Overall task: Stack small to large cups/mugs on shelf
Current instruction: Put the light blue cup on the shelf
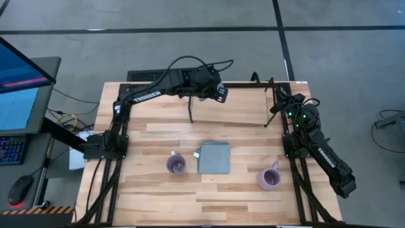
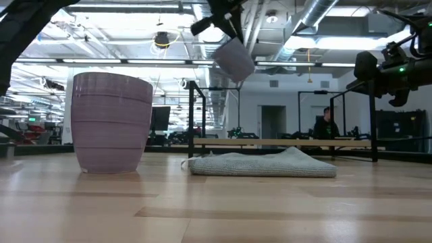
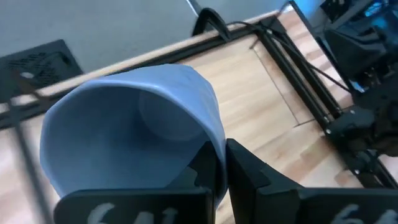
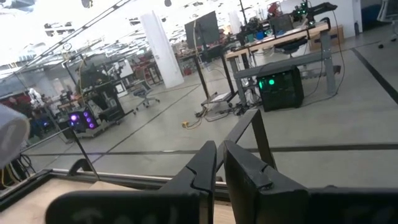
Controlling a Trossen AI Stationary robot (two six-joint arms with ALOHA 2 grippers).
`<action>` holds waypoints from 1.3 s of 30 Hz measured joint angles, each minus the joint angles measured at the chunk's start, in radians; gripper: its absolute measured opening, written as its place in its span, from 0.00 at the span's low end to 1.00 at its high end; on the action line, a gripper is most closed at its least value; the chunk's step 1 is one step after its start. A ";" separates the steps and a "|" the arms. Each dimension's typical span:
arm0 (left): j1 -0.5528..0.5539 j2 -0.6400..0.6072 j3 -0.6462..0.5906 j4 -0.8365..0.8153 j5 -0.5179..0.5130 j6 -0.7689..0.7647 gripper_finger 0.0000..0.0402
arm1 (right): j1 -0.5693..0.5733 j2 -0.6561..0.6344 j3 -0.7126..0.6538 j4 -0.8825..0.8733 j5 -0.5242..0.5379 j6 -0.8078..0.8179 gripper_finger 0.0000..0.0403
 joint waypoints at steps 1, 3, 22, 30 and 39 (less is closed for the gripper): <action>0.000 0.012 -0.001 0.008 0.013 0.000 0.01 | 0.000 0.000 0.000 0.000 0.000 0.000 0.14; -0.003 0.040 -0.001 0.033 0.022 0.004 0.01 | 0.001 0.000 0.000 0.000 -0.001 0.000 0.14; 0.047 0.163 -0.002 -0.092 0.134 -0.133 0.01 | 0.020 0.000 0.000 0.000 0.001 0.000 0.14; 0.058 0.177 -0.001 -0.130 0.149 -0.221 0.01 | 0.020 0.000 0.000 0.000 0.000 0.001 0.14; 0.060 0.176 -0.001 -0.131 0.150 -0.361 0.01 | 0.020 0.000 0.000 0.000 -0.001 0.001 0.14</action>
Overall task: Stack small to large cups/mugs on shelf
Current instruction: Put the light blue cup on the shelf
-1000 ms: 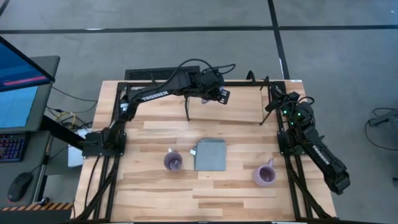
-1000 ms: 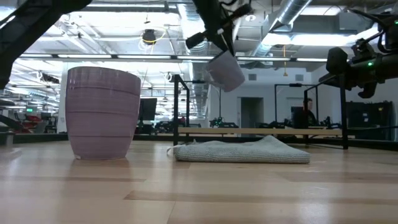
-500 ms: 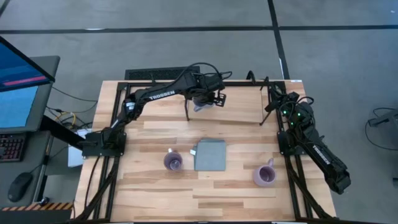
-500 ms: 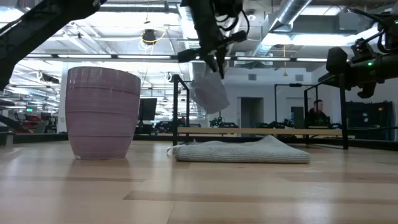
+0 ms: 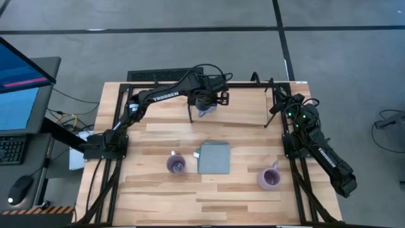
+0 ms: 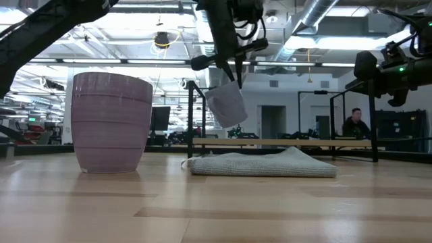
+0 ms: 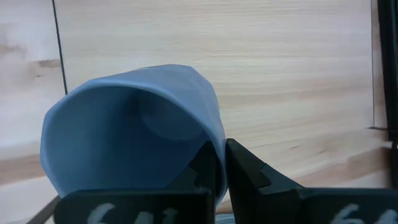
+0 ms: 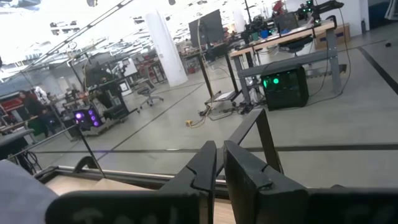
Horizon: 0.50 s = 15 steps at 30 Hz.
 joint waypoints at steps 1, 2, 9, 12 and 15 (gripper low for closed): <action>0.000 0.000 0.000 0.000 -0.002 -0.007 0.01 | 0.000 0.000 0.000 0.000 0.000 0.000 0.14; 0.000 0.000 0.000 0.000 -0.010 -0.009 0.01 | 0.000 0.000 0.000 0.000 0.000 0.000 0.14; 0.006 0.000 0.000 0.000 -0.041 -0.009 0.01 | 0.000 0.000 0.000 0.000 0.000 0.000 0.14; 0.016 0.000 0.000 -0.001 -0.033 -0.015 0.01 | 0.000 0.000 0.000 0.000 0.000 0.000 0.14; 0.027 0.000 0.000 0.000 -0.009 -0.022 0.01 | 0.000 0.000 0.000 0.000 0.000 0.000 0.14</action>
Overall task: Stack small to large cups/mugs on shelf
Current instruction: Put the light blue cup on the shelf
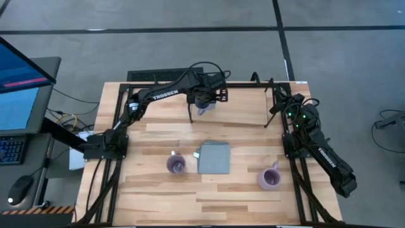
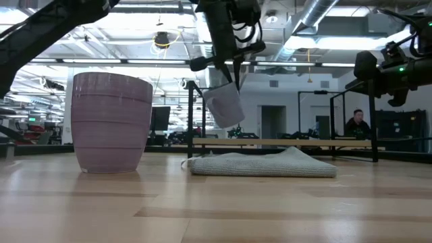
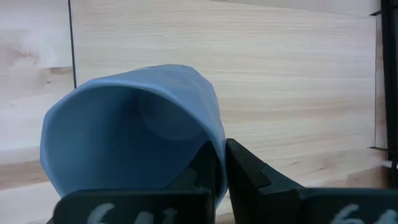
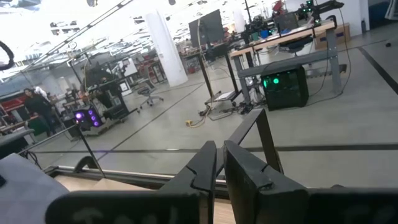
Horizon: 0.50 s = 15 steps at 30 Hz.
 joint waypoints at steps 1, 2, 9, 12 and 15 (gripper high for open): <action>0.004 0.000 0.000 0.000 0.009 -0.002 0.01 | 0.000 0.000 0.000 0.000 0.000 0.000 0.14; 0.007 0.000 0.000 -0.001 0.012 -0.006 0.01 | 0.000 0.000 0.000 0.000 0.000 0.000 0.14; 0.019 0.010 0.001 -0.003 0.024 -0.044 0.01 | 0.000 0.000 0.000 0.000 0.000 0.000 0.14; 0.026 0.028 0.001 -0.020 0.061 -0.047 0.01 | 0.000 0.000 0.000 0.000 0.000 0.000 0.14; 0.033 0.047 -0.001 0.004 0.060 -0.026 0.01 | 0.000 0.000 0.000 0.002 -0.001 -0.009 0.14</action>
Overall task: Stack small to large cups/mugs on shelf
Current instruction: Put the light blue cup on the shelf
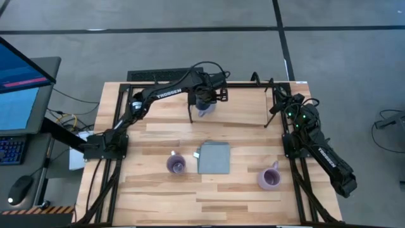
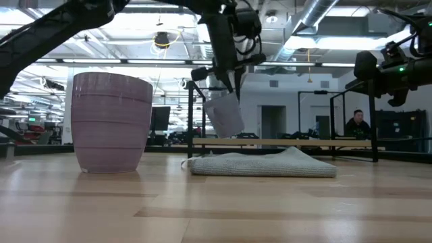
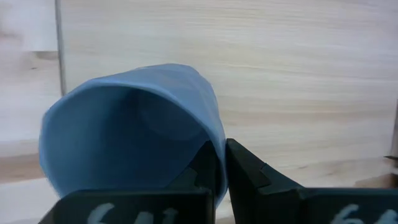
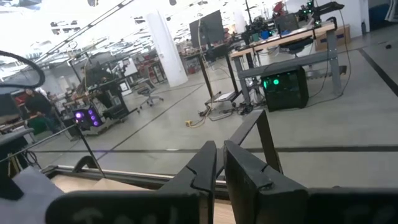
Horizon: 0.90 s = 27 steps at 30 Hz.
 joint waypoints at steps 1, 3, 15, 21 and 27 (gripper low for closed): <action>0.001 0.002 0.001 0.000 0.000 0.000 0.01 | 0.000 0.000 0.000 0.000 0.000 -0.001 0.14; 0.006 0.007 0.002 0.001 0.004 0.001 0.01 | 0.000 0.000 0.000 0.000 0.000 -0.001 0.14; 0.012 0.015 0.003 0.024 0.035 0.036 0.01 | 0.000 0.000 0.000 0.000 0.000 -0.005 0.14; 0.015 0.017 0.002 0.045 0.036 0.036 0.04 | 0.000 0.000 0.000 0.000 0.000 -0.006 0.14; 0.020 0.018 0.002 0.050 0.039 0.036 0.02 | 0.000 0.000 0.000 -0.001 0.000 -0.007 0.14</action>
